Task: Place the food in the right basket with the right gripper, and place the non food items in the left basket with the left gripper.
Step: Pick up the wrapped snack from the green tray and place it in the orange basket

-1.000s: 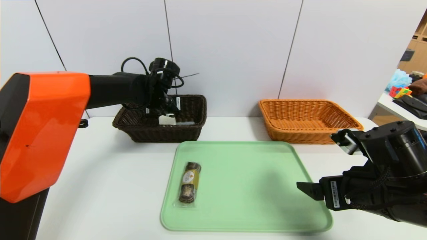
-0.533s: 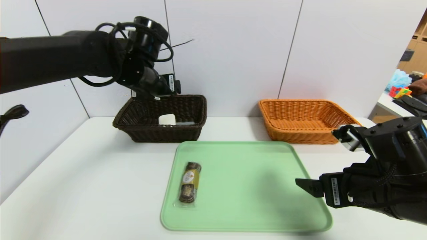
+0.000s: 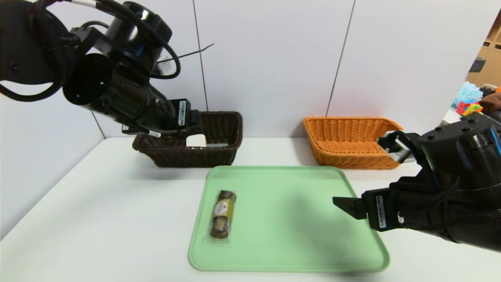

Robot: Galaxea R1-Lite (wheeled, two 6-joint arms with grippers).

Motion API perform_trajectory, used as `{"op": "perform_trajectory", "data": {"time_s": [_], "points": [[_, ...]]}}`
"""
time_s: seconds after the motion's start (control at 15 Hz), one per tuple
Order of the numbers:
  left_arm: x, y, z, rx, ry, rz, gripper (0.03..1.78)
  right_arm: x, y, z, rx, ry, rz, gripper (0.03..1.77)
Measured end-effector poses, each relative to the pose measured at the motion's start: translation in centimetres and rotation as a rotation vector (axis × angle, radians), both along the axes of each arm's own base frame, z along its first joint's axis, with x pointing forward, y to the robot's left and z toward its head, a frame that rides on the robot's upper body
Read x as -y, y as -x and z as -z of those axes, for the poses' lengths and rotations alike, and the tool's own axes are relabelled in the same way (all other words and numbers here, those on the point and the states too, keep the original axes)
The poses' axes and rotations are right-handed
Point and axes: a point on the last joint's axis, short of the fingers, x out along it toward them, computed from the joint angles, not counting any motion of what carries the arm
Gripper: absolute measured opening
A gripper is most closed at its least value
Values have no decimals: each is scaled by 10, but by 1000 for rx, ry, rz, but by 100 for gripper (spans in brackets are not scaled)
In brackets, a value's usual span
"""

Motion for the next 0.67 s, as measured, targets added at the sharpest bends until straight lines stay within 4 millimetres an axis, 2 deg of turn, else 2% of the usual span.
{"op": "perform_trajectory", "data": {"time_s": [0.27,0.67], "points": [[-17,35,14,-61,-53,43,168,-23,-7,-7,11,-16,-56,170],[-39,77,22,-83,-93,111,169,-72,-19,-6,-13,-49,-123,170]]}}
